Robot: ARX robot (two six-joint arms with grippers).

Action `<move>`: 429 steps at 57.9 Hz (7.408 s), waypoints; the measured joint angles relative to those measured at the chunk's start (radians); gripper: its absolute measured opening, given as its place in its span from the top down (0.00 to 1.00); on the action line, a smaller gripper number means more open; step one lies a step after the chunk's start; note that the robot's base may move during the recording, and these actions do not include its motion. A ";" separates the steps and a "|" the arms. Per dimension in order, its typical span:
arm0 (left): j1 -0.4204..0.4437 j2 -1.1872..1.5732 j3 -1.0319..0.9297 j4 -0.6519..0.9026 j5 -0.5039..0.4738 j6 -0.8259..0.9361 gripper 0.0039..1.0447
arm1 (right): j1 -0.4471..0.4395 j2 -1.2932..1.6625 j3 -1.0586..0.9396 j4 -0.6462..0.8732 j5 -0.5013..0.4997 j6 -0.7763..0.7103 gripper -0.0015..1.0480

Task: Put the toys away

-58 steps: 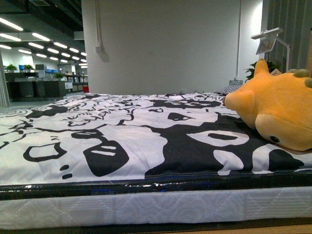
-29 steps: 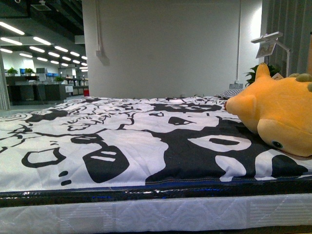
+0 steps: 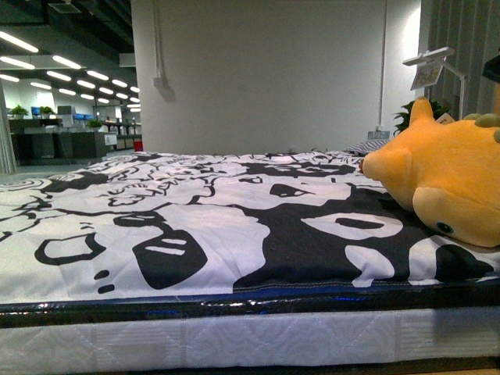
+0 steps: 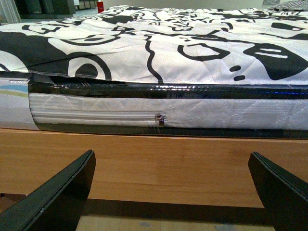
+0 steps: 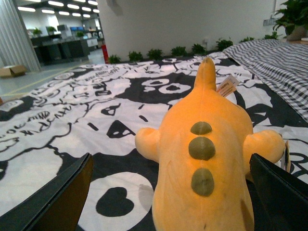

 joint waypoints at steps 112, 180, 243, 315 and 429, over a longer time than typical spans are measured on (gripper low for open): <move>0.000 0.000 0.000 0.000 0.000 0.000 0.06 | 0.050 0.291 0.268 -0.118 0.098 -0.117 0.91; 0.000 0.000 0.000 0.000 0.000 0.000 0.06 | 0.300 -1.073 -0.618 -0.428 0.217 -0.058 0.92; -0.001 0.000 0.000 0.000 0.000 0.000 0.06 | 0.288 -1.215 -0.798 -0.406 0.264 -0.074 0.92; -0.001 0.000 0.000 0.000 -0.002 0.000 0.06 | 0.288 -1.215 -0.798 -0.406 0.261 -0.073 0.92; -0.001 0.000 0.000 0.000 0.000 0.000 0.06 | 0.286 -1.216 -0.798 -0.406 0.260 -0.073 0.92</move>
